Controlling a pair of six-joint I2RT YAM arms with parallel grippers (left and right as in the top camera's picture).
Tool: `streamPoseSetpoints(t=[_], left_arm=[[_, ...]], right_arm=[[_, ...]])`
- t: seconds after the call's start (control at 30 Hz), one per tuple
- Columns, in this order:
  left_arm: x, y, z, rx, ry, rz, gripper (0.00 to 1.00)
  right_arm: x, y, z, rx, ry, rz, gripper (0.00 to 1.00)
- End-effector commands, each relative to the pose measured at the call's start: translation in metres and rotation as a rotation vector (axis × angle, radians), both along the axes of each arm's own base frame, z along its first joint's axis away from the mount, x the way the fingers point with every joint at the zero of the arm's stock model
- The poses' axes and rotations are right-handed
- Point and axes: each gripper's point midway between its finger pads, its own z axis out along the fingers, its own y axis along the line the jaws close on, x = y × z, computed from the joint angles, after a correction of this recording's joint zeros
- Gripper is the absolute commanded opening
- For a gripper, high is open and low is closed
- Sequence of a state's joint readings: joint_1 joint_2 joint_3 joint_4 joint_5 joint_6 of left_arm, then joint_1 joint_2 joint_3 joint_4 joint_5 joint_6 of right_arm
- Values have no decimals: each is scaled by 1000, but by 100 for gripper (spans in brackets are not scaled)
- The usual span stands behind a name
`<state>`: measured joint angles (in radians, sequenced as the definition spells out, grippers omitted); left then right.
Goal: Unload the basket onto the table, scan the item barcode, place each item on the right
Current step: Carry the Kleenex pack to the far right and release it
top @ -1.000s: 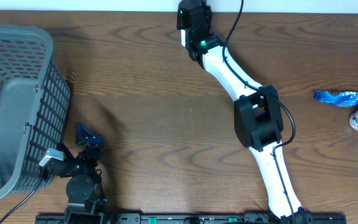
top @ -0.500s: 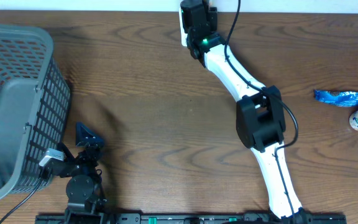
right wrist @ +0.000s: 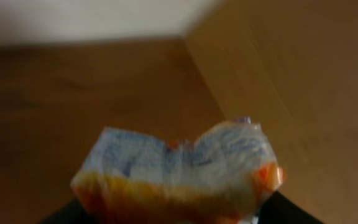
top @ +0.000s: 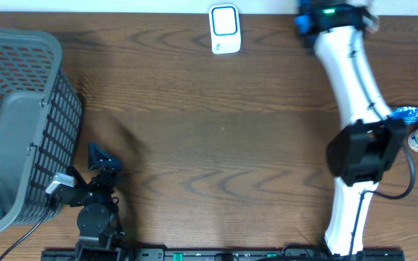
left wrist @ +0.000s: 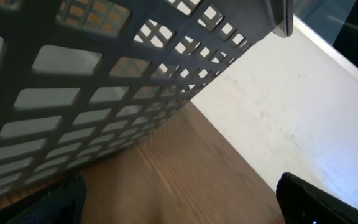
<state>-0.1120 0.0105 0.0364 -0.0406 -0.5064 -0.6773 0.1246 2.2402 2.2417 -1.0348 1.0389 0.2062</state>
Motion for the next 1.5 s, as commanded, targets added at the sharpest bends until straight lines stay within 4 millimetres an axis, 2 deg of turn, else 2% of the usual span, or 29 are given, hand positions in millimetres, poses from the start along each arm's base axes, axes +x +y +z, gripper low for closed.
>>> streamPoseSetpoints(t=[0.0,0.13,0.2,0.37,0.5,0.53,0.63,0.73,0.83,0.93,1.03,1.3,1.47], left_arm=[[-1,2,-14,11,47,10,98],[-1,2,-14,11,47,10,98],[-1,2,-14,11,47,10,98],[-1,2,-14,11,47,10,98],[-1,2,-14,11,47,10,98],[-1,2,-14,11,47,10,98],[-1,2,-14,11,47,10,98],[-1,2,-14,11,47,10,98],[-1,2,-14,11,47,10,98],[-1,2,-14,11,47,10,98],[-1,2,-14,11,47,10,98],[-1,2,-14,11,47,10,98],[-1,2,-14,11,47,10,98]], right_arm=[[-21,-76,-42,57,-40,-242,53],[-34,-130,-87,225,10,-321,49],[-44,-154,-103,284,9,-372,46],[-65,-212,-119,337,-61,-497,52],[-81,-240,-126,405,-90,-545,49],[-84,-244,-129,429,-93,-551,56],[-91,-254,-134,481,-107,-565,99],[-95,-261,-130,476,-122,-578,99],[-96,-264,-110,454,-153,-577,99],[-94,-254,-73,460,-206,-545,99],[-91,-231,-28,502,-274,-473,99],[-103,-128,102,641,-485,-207,99],[-136,-54,176,692,-582,-2,99]])
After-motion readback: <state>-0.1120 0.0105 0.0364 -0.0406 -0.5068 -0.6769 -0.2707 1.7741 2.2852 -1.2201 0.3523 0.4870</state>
